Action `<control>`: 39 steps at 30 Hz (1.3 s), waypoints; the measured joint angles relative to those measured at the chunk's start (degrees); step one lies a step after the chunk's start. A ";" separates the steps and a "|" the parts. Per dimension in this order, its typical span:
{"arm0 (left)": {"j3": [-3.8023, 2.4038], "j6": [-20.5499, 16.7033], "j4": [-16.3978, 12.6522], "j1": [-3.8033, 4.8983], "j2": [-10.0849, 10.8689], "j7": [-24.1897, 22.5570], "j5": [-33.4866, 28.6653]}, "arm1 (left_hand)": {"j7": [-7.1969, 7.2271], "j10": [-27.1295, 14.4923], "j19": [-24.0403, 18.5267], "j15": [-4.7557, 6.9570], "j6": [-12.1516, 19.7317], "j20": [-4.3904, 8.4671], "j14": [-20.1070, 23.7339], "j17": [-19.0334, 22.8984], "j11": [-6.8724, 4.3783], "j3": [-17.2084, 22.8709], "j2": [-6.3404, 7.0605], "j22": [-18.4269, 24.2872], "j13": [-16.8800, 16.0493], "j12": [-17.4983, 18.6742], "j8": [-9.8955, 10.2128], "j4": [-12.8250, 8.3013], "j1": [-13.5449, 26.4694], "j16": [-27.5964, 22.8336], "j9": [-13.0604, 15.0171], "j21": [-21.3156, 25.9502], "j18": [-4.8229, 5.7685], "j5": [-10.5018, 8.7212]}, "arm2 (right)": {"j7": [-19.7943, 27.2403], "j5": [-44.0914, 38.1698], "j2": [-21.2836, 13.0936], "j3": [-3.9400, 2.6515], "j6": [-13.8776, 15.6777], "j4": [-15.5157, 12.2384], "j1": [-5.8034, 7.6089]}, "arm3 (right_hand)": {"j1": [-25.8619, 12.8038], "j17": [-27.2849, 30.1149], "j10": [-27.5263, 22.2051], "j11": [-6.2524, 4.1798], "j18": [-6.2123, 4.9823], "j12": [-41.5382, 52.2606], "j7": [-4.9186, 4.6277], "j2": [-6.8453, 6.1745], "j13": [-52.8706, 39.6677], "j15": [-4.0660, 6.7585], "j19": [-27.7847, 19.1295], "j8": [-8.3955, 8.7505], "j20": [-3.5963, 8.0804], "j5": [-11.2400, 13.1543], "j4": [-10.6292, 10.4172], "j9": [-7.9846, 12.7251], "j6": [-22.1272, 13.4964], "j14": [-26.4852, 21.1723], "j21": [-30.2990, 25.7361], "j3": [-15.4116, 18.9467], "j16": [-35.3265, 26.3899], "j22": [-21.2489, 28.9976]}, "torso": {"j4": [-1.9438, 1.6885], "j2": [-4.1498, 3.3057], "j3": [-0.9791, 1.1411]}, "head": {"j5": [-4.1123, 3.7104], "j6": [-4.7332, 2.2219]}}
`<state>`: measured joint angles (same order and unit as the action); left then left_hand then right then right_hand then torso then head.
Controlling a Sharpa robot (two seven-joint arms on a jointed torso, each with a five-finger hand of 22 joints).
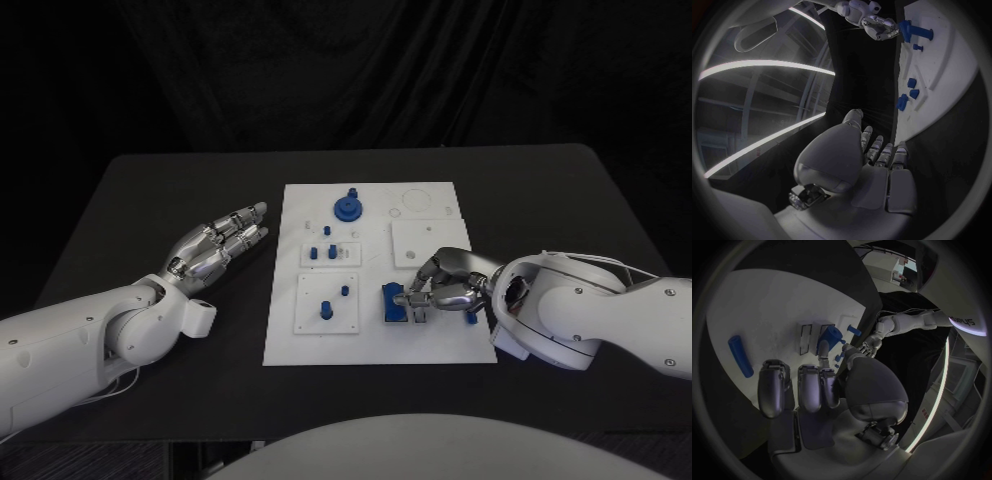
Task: Assemble the parts on the task board
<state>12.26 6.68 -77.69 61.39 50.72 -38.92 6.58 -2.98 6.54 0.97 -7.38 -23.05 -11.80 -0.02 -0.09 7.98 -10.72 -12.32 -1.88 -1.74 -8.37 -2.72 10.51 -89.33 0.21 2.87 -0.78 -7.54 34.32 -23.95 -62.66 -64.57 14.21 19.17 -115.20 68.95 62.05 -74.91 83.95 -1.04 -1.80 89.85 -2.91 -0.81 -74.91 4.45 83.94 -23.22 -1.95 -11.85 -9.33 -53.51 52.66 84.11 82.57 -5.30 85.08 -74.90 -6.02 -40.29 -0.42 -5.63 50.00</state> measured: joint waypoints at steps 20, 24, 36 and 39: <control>0.00 0.21 0.00 -0.11 0.02 0.00 0.00 | 0.00 0.00 0.00 -0.21 0.00 0.00 -0.21 -0.02 0.00 0.00 0.00 -0.05 0.00 0.00 0.00 0.00 0.00 0.00 -0.01 0.00 0.00 0.00 | 0.83 -3.78 0.46 0.02 -1.64 0.72 0.00 | 2.27 0.00 0.09 -1.34 0.00 0.00 1.83 1.35 0.01 1.15 0.23 -12.56 1.04 1.66 0.03 -11.44 -3.67 -0.19 0.00 2.76 0.13 0.00 | -0.02 0.07 -0.05 | 0.19 0.00; 0.00 0.24 0.00 -0.12 0.02 0.00 0.00 | 0.00 0.00 0.00 -0.21 0.00 0.01 -0.21 -0.03 0.00 0.00 0.00 -0.04 0.00 0.00 0.00 0.00 0.00 0.00 -0.01 0.00 0.00 0.00 | 0.82 -3.99 0.73 0.01 -1.96 1.02 0.00 | 3.03 0.00 0.09 -1.33 0.00 0.00 1.94 1.52 0.01 1.29 0.02 -12.84 1.24 0.51 0.34 -11.58 -3.78 -0.05 0.00 2.44 0.13 0.00 | -0.03 0.05 -0.08 | 0.23 0.00; 0.00 0.30 0.00 -0.14 0.04 0.00 0.00 | -0.62 0.00 -0.01 -0.21 -0.19 0.01 -0.21 -0.05 0.00 0.17 0.00 -0.04 0.00 0.00 0.00 -0.17 0.00 0.00 0.05 0.00 0.00 0.00 | 0.79 -4.18 1.51 -0.01 -2.67 1.98 -0.03 | 5.24 0.00 -0.12 -1.53 0.01 0.00 2.23 1.71 -0.03 1.47 0.02 -13.11 1.24 -0.48 1.69 -11.64 -4.07 -0.23 0.00 1.74 0.13 0.00 | -0.06 -0.02 -0.10 | 0.30 0.00; 0.00 0.31 -0.01 -0.14 0.04 0.00 0.00 | -0.61 0.00 -0.01 -0.21 -0.19 0.01 -0.21 -0.05 0.00 0.16 0.00 -0.04 0.00 0.00 0.00 -0.16 0.00 0.00 0.04 0.00 0.00 0.00 | 0.78 -4.21 1.58 -0.01 -2.79 2.04 -0.05 | 5.74 0.00 0.09 -1.74 0.00 0.00 2.23 1.81 -0.03 1.49 0.02 -13.11 1.24 -0.54 2.09 -11.64 -4.07 -0.25 0.00 1.65 0.13 0.00 | -0.07 -0.02 -0.09 | 0.36 0.00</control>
<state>12.26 6.99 -77.70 61.25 50.76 -38.92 6.58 -3.60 6.54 0.96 -7.58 -23.24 -11.79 -0.23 -0.14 7.98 -10.55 -12.32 -1.92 -1.75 -8.37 -2.72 10.34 -89.33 0.21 2.91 -0.79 -7.54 34.32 -23.17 -66.87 -63.00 14.20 16.37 -113.16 68.90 67.80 -74.91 84.04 -2.78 -1.80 89.85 -0.68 1.00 -74.94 5.94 83.96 -36.34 -0.71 -12.39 -7.24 -65.15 48.59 83.85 82.57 -3.65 85.21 -74.90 -6.09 -40.31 -0.51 -5.27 50.00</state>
